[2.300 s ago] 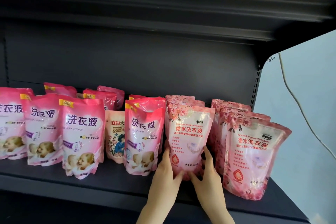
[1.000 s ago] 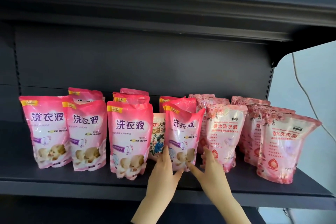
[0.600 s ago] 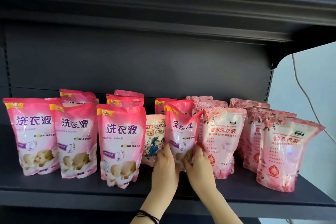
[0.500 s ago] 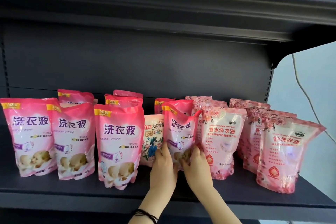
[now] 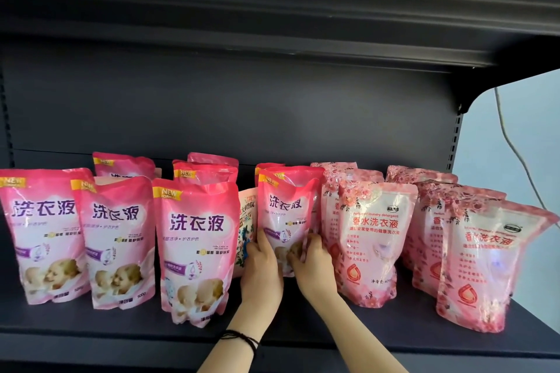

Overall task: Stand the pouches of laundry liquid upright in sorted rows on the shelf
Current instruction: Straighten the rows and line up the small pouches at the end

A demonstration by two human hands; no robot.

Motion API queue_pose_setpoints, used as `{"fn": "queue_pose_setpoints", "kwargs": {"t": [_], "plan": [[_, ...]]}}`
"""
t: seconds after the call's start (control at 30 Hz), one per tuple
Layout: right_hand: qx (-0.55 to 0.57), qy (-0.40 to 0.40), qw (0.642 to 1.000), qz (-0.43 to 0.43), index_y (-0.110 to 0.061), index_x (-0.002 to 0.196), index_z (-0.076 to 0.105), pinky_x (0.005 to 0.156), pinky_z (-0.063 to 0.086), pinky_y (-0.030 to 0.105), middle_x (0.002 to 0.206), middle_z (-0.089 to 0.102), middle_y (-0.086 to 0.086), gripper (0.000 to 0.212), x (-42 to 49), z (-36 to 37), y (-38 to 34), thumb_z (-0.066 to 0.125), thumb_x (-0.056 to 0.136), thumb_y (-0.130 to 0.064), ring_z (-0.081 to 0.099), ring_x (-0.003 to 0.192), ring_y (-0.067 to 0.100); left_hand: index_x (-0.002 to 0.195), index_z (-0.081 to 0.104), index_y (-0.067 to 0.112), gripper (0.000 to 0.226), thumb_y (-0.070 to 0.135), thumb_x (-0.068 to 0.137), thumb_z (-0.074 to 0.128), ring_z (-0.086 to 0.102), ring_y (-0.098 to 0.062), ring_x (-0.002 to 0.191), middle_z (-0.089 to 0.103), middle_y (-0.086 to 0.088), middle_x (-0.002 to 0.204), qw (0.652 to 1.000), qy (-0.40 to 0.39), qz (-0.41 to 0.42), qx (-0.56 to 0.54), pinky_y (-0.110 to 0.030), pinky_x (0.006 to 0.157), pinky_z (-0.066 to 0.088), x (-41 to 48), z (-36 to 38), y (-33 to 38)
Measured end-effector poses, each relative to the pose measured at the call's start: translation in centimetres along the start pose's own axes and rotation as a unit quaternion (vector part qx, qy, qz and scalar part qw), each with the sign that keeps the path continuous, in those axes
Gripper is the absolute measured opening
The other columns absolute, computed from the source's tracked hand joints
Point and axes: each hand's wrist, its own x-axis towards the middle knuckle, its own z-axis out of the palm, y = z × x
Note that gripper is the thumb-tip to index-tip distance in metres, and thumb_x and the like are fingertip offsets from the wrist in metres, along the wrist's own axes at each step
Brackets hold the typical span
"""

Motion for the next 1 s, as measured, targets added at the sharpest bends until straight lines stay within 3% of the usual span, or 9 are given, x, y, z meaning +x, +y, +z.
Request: {"fn": "queue_pose_setpoints", "kwargs": {"t": [0.13, 0.3, 0.4, 0.53, 0.73, 0.83, 1.0], "plan": [[0.006, -0.002, 1.000, -0.008, -0.001, 0.119, 0.046, 0.074, 0.056, 0.042, 0.095, 0.065, 0.015, 0.044, 0.4, 0.2, 0.3, 0.067, 0.085, -0.019, 0.066, 0.086, 0.032, 0.150, 0.011, 0.004, 0.072, 0.013, 0.092, 0.052, 0.065, -0.022, 0.087, 0.049, -0.015, 0.121, 1.000, 0.003, -0.002, 0.001, -0.028, 0.070, 0.055, 0.5, 0.6, -0.1], [-0.023, -0.029, 0.999, -0.028, -0.004, 0.125, 0.045, 0.074, 0.052, 0.032, 0.105, 0.067, 0.012, 0.046, -0.5, -1.2, -0.1, 0.065, 0.087, -0.020, 0.066, 0.094, 0.028, 0.150, -0.003, 0.006, 0.083, 0.022, 0.092, 0.053, 0.059, -0.021, 0.107, 0.045, -0.013, 0.132, 0.997, -0.065, 0.030, 0.020, -0.025, 0.083, 0.052, 0.0, -0.4, -0.6], [-0.096, -0.087, 0.989, -0.066, -0.007, 0.117, 0.054, 0.076, 0.054, 0.032, 0.102, 0.069, 0.007, 0.036, -1.1, -3.2, -0.3, 0.064, 0.087, -0.024, 0.067, 0.091, 0.023, 0.149, 0.016, 0.011, 0.073, 0.032, 0.091, 0.056, 0.058, -0.020, 0.112, 0.048, -0.008, 0.134, 0.991, -0.106, 0.079, 0.020, -0.027, 0.087, 0.051, -1.2, -2.6, -0.2], [-0.187, -0.138, 0.965, -0.124, -0.016, 0.105, 0.063, 0.076, 0.054, 0.032, 0.094, 0.069, -0.001, 0.029, -2.3, -6.0, -1.7, 0.065, 0.084, -0.035, 0.064, 0.085, 0.015, 0.121, 0.051, 0.023, 0.036, 0.044, 0.092, 0.049, 0.062, -0.018, 0.102, 0.064, 0.004, 0.112, 0.975, -0.096, 0.168, 0.106, -0.031, 0.084, 0.050, -3.2, -6.8, -0.3], [-0.215, -0.161, 0.956, -0.119, -0.023, 0.111, 0.061, 0.079, 0.053, 0.034, 0.099, 0.064, -0.006, 0.038, -5.7, -7.4, -4.1, 0.066, 0.080, -0.046, 0.061, 0.089, 0.013, 0.115, 0.054, 0.027, 0.036, 0.054, 0.091, 0.045, 0.059, -0.020, 0.102, 0.063, 0.007, 0.110, 0.967, -0.086, 0.187, 0.151, -0.030, 0.076, 0.036, -6.2, -10.8, -1.5], [-0.206, -0.177, 0.955, -0.122, -0.023, 0.116, 0.058, 0.078, 0.051, 0.030, 0.100, 0.061, -0.006, 0.043, -7.4, -6.8, -5.4, 0.066, 0.081, -0.048, 0.060, 0.090, 0.013, 0.113, 0.054, 0.027, 0.038, 0.055, 0.090, 0.046, 0.060, -0.017, 0.099, 0.064, 0.008, 0.108, 0.968, -0.082, 0.178, 0.157, -0.031, 0.077, 0.043, -6.7, -12.5, -3.4], [-0.181, -0.194, 0.954, -0.137, -0.025, 0.118, 0.056, 0.080, 0.051, 0.030, 0.101, 0.058, -0.008, 0.046, -9.4, -4.6, -7.6, 0.065, 0.082, -0.051, 0.058, 0.091, 0.012, 0.101, 0.057, 0.030, 0.029, 0.054, 0.087, 0.051, 0.063, -0.011, 0.088, 0.066, 0.009, 0.092, 0.977, -0.074, 0.144, 0.143, -0.025, 0.063, 0.047, -7.6, -15.5, -7.0]]}}
